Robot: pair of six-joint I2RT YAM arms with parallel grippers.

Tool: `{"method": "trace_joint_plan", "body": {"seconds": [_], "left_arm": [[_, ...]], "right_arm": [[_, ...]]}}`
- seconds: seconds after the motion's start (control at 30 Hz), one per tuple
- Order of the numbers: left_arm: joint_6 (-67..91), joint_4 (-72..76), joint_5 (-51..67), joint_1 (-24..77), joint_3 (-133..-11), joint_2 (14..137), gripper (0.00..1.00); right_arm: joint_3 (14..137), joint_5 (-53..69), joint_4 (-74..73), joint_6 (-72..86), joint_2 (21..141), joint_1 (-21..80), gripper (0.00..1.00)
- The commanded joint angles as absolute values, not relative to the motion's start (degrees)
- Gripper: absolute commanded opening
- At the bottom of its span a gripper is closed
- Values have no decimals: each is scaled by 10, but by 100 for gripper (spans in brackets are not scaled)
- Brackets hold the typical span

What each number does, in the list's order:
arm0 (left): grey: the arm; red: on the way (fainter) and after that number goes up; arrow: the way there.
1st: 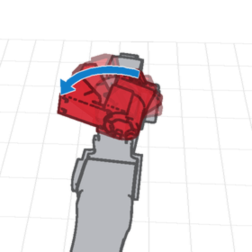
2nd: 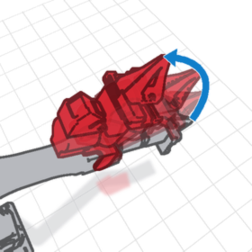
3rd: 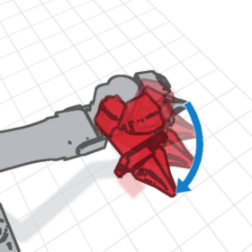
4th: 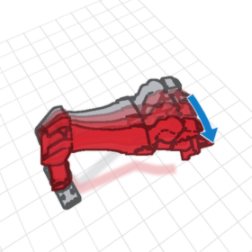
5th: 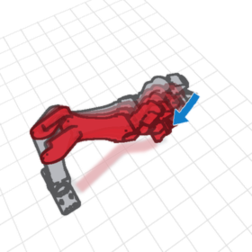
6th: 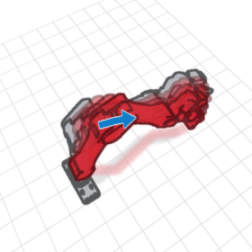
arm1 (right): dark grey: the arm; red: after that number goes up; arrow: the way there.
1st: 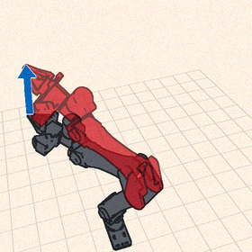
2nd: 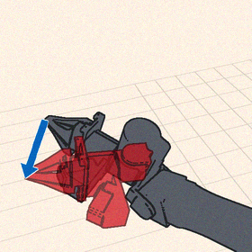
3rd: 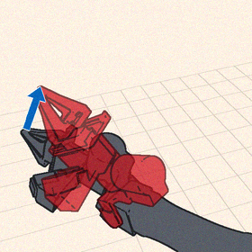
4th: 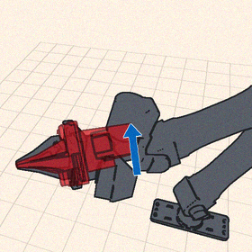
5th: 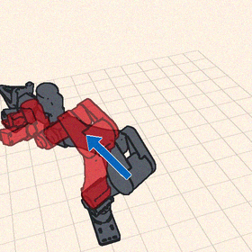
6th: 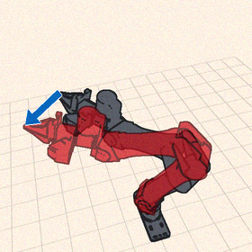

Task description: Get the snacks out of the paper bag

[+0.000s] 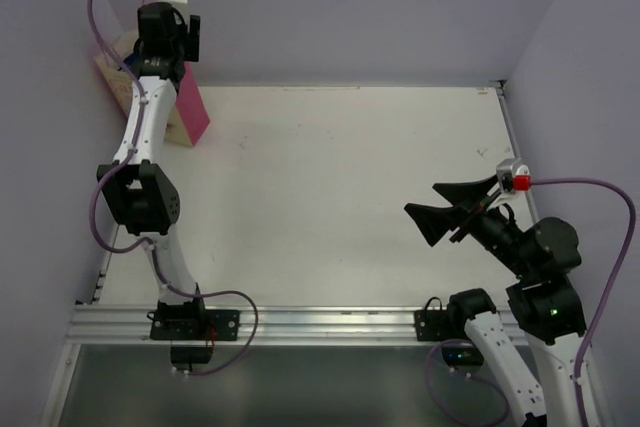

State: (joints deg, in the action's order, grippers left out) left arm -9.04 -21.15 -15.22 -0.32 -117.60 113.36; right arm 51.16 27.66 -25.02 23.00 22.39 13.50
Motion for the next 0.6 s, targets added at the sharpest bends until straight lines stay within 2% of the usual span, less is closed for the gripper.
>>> {"method": "trace_joint_plan", "body": {"seconds": [0.0, 0.23, 0.57], "left_arm": [[-141, -211, -93, -43, -1220, 1143, 79], [-101, -227, 44, -76, -1252, 1185, 68], [-74, -248, 104, -76, -1252, 1216, 48]], "right_arm": [[483, 302, -220, 262, 213, 136, 99], [490, 310, -229, 257, 240, 137, 99], [480, 302, -229, 254, 236, 136, 99]]}}
